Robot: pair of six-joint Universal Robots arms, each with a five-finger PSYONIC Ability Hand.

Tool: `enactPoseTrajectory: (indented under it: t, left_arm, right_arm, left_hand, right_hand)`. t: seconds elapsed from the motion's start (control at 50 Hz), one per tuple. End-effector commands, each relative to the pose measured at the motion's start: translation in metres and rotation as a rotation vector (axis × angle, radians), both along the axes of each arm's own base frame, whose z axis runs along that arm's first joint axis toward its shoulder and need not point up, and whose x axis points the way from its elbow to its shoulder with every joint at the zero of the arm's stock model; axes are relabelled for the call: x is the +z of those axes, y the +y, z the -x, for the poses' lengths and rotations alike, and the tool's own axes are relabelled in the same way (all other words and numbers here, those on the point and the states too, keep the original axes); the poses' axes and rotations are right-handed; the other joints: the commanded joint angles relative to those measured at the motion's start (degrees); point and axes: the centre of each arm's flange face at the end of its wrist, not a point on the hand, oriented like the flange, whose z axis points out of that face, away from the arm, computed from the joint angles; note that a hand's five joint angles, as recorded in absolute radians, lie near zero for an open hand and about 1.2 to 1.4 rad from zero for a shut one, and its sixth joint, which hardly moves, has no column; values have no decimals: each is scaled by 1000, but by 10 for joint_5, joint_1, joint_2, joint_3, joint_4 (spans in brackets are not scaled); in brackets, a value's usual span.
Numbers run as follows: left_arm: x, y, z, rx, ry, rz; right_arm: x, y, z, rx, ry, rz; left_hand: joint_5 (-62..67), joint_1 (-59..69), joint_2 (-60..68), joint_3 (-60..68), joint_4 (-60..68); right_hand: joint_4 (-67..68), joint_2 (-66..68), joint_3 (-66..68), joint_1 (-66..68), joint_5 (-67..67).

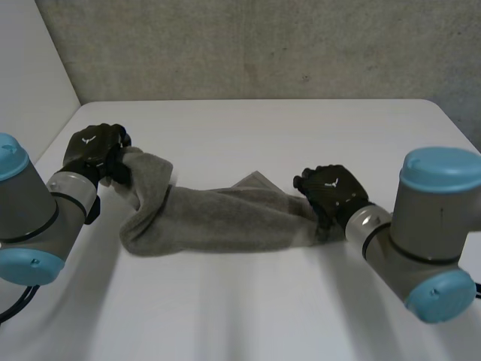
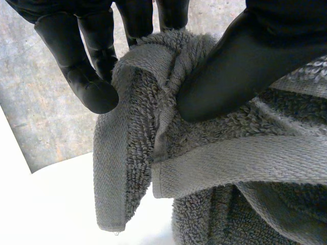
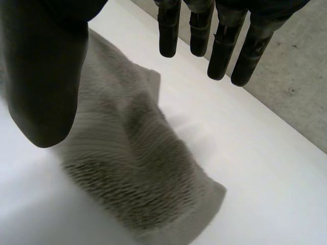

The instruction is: Fold the towel.

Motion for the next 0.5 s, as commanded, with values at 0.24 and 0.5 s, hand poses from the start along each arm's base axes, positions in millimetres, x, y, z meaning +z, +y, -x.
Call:
enactPoseTrajectory:
  t: [0.24,0.5]
  left_arm:
    - [1,2,-1,0,0,-1]
    - [-1,3,-1,0,0,-5]
  right_arm:
    - [-29,-63,7,-75,74,-183]
    - [-34,-67,9,-88,66,-175]
  left_hand:
    - [-210,-99,-154,-119,-103]
    - [-210,-99,-154,-119,-103]
  right_hand:
    - [107,95,101,109,126]
    - [461,449,454,463,479]
